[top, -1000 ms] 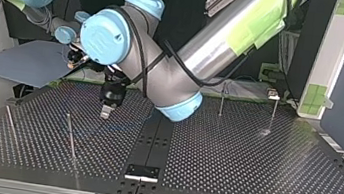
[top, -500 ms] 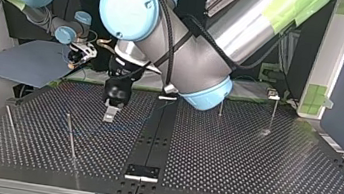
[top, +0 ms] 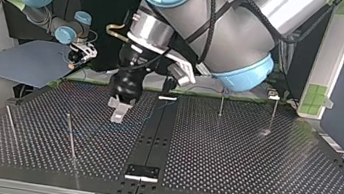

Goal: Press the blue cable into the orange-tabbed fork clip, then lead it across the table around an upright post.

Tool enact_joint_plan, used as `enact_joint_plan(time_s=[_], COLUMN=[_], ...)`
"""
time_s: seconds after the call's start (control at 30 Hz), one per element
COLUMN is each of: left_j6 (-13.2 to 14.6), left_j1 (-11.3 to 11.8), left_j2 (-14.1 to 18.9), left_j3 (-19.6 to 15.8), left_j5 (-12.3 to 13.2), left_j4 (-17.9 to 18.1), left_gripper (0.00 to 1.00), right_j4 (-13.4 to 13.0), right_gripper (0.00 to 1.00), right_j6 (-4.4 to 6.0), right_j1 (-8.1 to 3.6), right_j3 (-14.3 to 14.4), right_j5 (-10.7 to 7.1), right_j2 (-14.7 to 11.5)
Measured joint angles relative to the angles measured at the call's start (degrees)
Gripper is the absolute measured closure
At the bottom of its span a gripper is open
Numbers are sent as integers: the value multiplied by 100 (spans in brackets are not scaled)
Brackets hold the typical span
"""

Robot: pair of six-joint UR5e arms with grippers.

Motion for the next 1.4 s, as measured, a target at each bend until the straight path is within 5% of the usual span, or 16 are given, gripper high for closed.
enact_joint_plan(time_s=[0.3,0.83,1.4], left_j6=[-41,-489,-548], left_j1=[28,103,106], left_j2=[238,-370,-398], left_j3=[-519,-1336,-2269], left_j5=[-5,71,-30], left_j4=[518,1336,2268], left_gripper=[0,0,0], right_j4=[4,8,8], right_gripper=[100,100,100], right_j6=[0,-43,-50], right_j1=[1,26,31], right_j3=[0,-1,-2], right_j5=[-7,-46,-46], right_j2=[-2,-8,-14])
